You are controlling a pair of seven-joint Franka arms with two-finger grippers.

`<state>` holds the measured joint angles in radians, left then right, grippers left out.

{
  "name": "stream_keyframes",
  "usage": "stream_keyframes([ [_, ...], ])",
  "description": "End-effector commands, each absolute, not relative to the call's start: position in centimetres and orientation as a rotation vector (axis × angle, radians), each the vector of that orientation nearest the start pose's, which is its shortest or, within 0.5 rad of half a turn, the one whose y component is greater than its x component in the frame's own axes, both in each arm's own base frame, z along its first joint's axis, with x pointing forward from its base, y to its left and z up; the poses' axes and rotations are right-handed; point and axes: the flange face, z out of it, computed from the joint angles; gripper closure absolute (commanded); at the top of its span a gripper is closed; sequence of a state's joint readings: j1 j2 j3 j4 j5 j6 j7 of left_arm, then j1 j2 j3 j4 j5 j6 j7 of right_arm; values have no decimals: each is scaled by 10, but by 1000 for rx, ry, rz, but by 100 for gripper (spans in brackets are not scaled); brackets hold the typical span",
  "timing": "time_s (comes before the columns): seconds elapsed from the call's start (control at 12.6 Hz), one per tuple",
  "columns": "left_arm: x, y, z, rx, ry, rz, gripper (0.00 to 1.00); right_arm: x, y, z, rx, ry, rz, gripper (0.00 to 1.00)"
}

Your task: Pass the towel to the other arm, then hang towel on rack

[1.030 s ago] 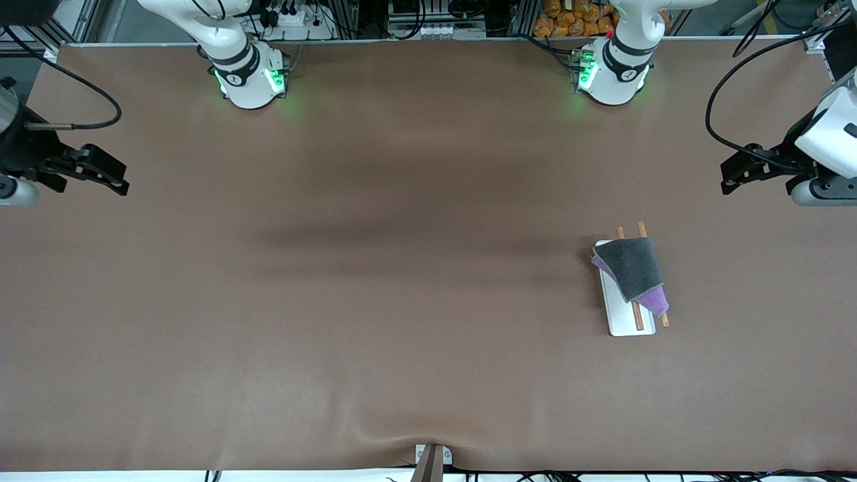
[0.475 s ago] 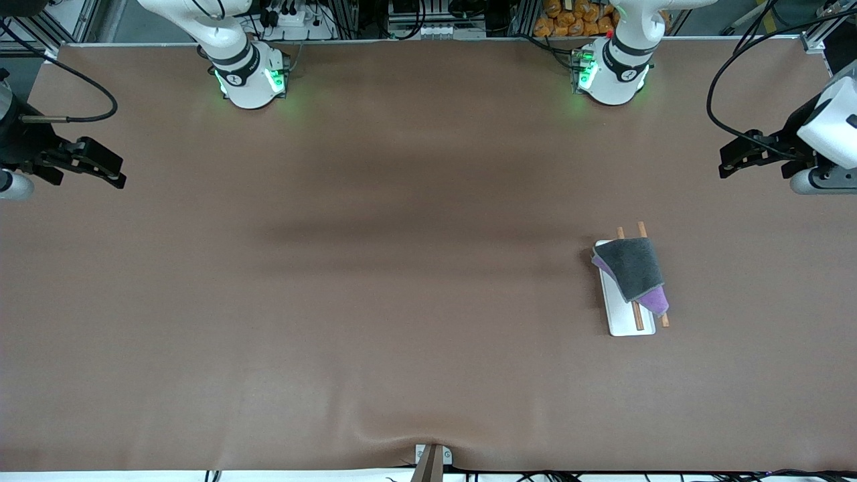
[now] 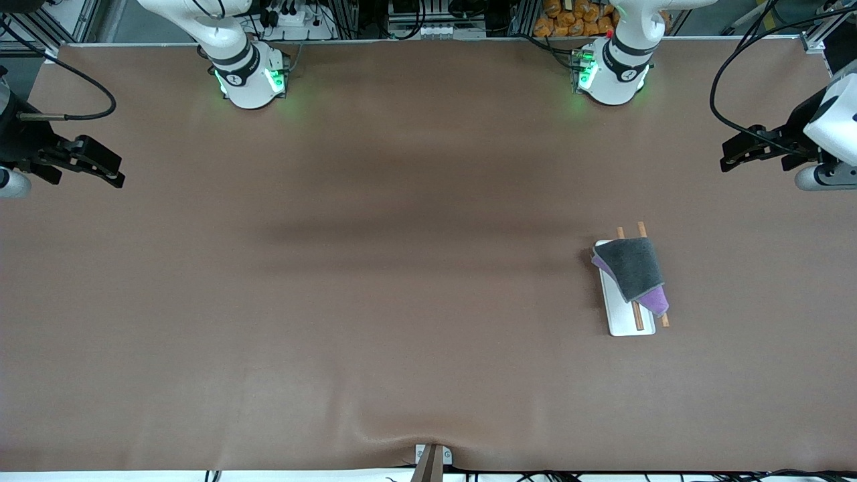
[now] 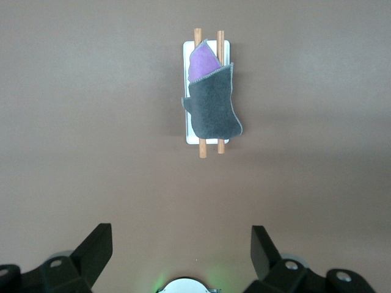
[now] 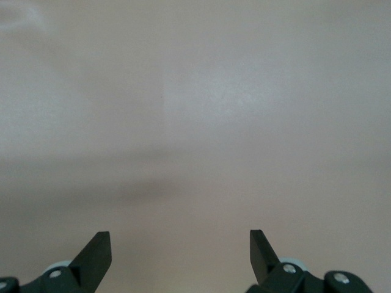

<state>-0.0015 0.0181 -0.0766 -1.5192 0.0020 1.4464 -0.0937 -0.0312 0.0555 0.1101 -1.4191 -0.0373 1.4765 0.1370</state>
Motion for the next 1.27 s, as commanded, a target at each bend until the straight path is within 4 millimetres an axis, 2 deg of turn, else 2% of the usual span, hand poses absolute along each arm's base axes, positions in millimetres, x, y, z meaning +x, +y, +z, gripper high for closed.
stream_keyframes([
  [0.0,537,-55,635,-3124,-145,133,0,556,44,659,-3154,114,-32,0],
  [0.16,537,-55,636,-3124,-137,126,0,554,52,660,-3156,90,-43,0],
  [0.32,539,-47,637,-3115,-157,109,0,555,48,658,-3155,105,-30,0],
  [0.48,541,-53,639,-3110,-139,69,0,557,44,649,-3165,110,4,0],
  [0.71,544,-49,640,-3111,-136,45,0,561,46,647,-3157,109,-4,0],
  [0.87,546,-48,637,-3102,-132,50,0,563,53,651,-3152,86,-88,0],
  [0.95,546,-49,638,-3103,-134,48,0,562,54,647,-3153,86,-86,0],
  [1.19,546,-49,642,-3105,-134,36,0,540,57,635,-3162,82,-73,0],
])
